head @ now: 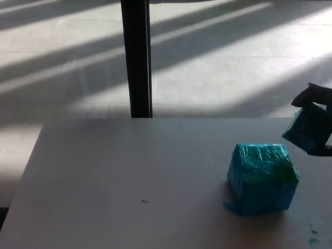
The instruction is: The robot uses its right hand to pick up the small cube kept on the middle on the desk and place it on the bigger cube kept next to it
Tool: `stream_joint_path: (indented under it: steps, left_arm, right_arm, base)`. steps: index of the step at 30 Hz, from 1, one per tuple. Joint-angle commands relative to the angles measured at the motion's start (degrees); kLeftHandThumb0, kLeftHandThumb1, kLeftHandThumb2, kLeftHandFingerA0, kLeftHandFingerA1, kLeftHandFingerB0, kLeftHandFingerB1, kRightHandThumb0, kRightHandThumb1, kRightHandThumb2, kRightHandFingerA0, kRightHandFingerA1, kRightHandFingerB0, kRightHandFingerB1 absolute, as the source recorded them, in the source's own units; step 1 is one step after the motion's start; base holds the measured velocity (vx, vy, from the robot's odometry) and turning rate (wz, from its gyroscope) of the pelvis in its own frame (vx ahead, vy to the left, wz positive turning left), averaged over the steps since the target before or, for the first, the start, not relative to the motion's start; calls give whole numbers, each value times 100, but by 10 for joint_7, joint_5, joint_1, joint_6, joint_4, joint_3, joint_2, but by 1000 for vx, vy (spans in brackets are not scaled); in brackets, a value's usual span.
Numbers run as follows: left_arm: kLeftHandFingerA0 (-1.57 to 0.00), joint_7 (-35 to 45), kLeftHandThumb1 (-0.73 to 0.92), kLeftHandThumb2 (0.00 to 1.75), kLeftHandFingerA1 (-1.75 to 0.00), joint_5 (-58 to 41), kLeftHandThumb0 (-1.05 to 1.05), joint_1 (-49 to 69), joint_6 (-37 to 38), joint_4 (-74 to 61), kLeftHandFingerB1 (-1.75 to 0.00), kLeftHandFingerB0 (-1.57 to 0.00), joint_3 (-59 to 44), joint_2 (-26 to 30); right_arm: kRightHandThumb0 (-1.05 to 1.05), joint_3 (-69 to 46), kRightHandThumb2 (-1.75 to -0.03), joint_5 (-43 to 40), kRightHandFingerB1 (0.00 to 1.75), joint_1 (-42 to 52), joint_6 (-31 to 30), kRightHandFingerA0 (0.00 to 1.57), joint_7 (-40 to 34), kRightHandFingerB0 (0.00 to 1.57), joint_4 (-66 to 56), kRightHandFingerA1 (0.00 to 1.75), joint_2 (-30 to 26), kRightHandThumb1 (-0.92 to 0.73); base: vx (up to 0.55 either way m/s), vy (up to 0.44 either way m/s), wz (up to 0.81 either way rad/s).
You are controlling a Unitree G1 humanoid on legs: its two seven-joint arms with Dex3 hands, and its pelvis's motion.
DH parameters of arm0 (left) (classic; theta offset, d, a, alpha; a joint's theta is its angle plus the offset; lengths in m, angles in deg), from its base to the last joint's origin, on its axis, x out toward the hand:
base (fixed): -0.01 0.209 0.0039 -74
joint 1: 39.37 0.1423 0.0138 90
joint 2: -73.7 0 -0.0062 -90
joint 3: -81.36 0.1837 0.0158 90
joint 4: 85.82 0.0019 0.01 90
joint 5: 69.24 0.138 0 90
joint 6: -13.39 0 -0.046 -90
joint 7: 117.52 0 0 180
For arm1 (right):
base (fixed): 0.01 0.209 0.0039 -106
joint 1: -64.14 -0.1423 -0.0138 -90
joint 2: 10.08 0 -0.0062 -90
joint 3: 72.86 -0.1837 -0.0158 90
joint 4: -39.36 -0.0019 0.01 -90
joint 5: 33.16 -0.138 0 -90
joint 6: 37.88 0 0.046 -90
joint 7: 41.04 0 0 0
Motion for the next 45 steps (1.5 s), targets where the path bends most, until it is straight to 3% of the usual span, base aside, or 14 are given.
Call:
stream_joint_path:
  steps: [1,19,24,25,31,32,35,36,39,40,41,42,43,45]
  left_arm:
    - [-47,-3,77,63,-58,-8,-72,2,-6,2,-44,-43,-7,10]
    - [-51,-1,79,63,-63,-7,-72,4,-5,0,-48,-46,-5,9]
    - [-43,6,79,63,-60,-7,-71,-1,-2,-1,-45,-40,-6,9]
    - [-41,5,62,100,-64,-7,-72,0,-1,0,-56,-36,-6,8]
    - [-43,5,79,64,-61,-8,-73,-1,-2,0,-46,-41,-7,8]
    - [-40,6,60,100,-65,-7,-73,-2,-1,-1,-57,-37,-6,8]
    - [-44,11,63,101,-66,-3,-73,-2,3,-3,-56,-35,-1,9]
    - [-47,9,79,63,-63,-6,-72,-4,0,-2,-48,-43,-5,9]
    - [-45,12,80,64,-61,-4,-71,-1,4,-1,-46,-39,-3,9]
    - [-41,11,62,100,-65,-4,-71,-2,2,-2,-57,-37,-3,9]
    - [-43,6,79,63,-61,-8,-72,-3,-1,-1,-46,-41,-7,8]
    - [-42,8,61,100,-66,-8,-73,-3,0,-1,-57,-36,-6,9]
    - [-44,6,79,63,-62,-7,-73,-3,-1,-2,-46,-41,-6,9]
    - [-43,5,79,63,-61,-6,-73,-3,-2,-2,-46,-40,-5,9]
  right_arm:
    - [-16,-12,-99,-26,130,-16,-11,87,50,81,-36,160,1,-62]
    - [-17,31,-95,-23,124,9,-43,84,155,83,-171,159,16,-61]
    - [-20,51,-87,-1,99,3,-44,88,169,87,-149,140,9,-64]
    - [-19,52,-92,-1,108,1,-48,86,175,85,-145,146,9,-62]
    - [-18,57,-91,6,103,-8,-34,88,169,87,-114,139,12,-63]
    - [-22,59,-78,10,85,-10,-31,85,165,84,-108,134,13,-70]
    - [-22,61,-83,13,91,-12,-30,85,164,85,-104,137,16,-68]
    - [-20,60,-91,7,102,-10,-34,83,169,84,-105,149,21,-65]
    - [-17,62,-92,3,101,-6,-28,85,171,86,-103,145,28,-64]
    - [-18,63,-93,4,105,-5,-33,84,171,85,-105,146,32,-63]
    - [-17,65,-92,4,105,-3,-41,83,175,85,-111,145,37,-64]
    - [-20,65,-82,5,84,0,-51,82,178,84,-119,146,40,-70]
    - [-22,67,-72,8,60,0,-53,75,178,72,-120,133,41,-73]
    - [-27,68,-66,13,50,1,-64,71,176,66,-122,135,45,-75]
  base:
    - [0,0,0]
    - [0,0,0]
    - [0,0,0]
    - [0,0,0]
    - [0,0,0]
    - [0,0,0]
    - [0,0,0]
    - [0,0,0]
    - [0,0,0]
    - [0,0,0]
    - [0,0,0]
    - [0,0,0]
    - [0,0,0]
    - [0,0,0]
